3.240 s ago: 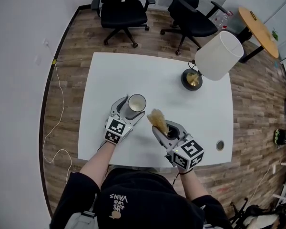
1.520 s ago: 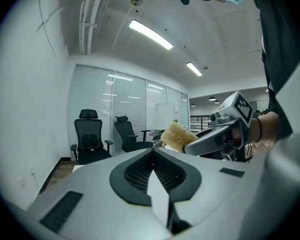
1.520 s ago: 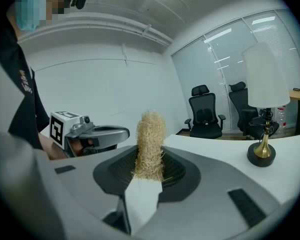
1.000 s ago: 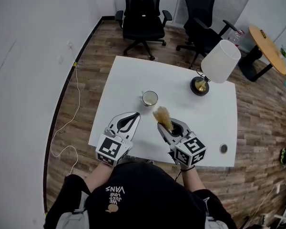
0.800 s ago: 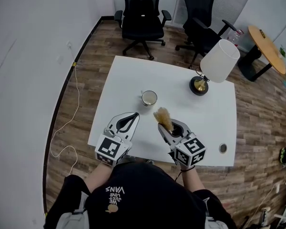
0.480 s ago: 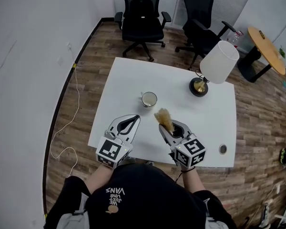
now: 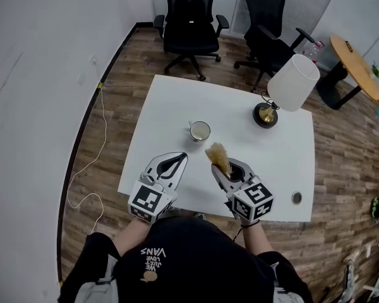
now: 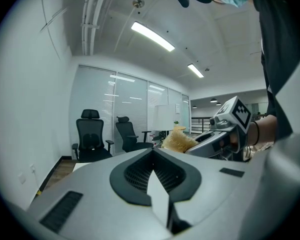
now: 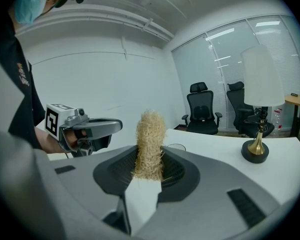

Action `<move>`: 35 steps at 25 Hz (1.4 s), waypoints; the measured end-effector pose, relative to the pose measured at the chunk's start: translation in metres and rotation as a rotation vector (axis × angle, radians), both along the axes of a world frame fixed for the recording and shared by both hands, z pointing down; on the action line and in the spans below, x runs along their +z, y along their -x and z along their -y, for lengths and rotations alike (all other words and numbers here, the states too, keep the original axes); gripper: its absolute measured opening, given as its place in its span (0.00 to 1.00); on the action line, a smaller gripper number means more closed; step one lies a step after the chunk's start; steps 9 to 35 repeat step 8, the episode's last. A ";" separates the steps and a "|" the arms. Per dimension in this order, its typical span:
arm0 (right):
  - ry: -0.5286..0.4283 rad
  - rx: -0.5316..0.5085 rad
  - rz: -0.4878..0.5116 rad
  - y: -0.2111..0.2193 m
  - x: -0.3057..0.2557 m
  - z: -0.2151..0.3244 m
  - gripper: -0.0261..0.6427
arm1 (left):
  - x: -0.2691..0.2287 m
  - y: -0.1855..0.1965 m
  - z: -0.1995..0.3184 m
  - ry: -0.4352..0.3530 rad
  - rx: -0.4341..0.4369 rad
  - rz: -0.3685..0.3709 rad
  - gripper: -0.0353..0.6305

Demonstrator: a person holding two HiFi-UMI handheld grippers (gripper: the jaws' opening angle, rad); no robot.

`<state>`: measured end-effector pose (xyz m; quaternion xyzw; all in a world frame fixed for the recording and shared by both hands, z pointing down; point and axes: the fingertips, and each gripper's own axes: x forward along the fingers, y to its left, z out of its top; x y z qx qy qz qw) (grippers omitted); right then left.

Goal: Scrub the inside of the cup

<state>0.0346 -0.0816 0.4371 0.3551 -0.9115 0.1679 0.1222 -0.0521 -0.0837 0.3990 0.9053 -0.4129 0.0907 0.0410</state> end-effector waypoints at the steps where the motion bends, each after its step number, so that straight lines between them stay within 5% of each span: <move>1: 0.002 0.000 0.001 0.001 0.000 0.000 0.21 | 0.000 0.000 0.000 0.000 -0.001 -0.003 0.07; 35: 0.005 0.002 0.005 0.005 0.000 0.001 0.21 | 0.005 0.002 -0.001 0.004 0.008 -0.007 0.07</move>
